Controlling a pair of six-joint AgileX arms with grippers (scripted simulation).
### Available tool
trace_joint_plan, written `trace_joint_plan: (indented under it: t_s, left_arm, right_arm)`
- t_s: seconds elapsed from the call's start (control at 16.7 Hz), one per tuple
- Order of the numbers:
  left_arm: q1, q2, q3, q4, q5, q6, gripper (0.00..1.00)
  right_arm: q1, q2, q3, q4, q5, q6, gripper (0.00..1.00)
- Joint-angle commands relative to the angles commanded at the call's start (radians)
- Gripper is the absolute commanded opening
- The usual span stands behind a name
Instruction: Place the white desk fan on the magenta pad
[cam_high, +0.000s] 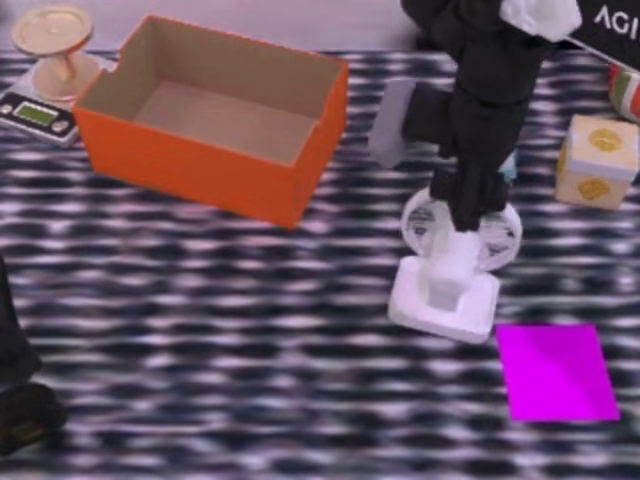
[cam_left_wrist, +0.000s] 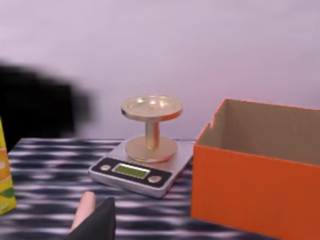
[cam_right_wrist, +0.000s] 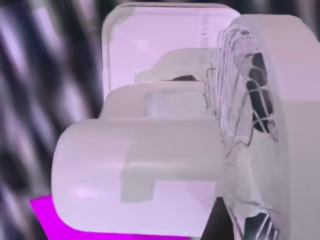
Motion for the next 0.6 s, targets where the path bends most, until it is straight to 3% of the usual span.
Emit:
trace_joint_plan:
  t_s: [0.3,0.6]
  left_arm:
    - [0.0,0.0,0.0,0.0,0.0,0.0,1.0]
    - [0.0,0.0,0.0,0.0,0.0,0.0,1.0]
  right_arm:
    - [0.006,0.014,0.177,-0.157,0.0,-0.001,0.0]
    - [0.002,0.012,0.187,-0.167,0.0,0.0,0.0]
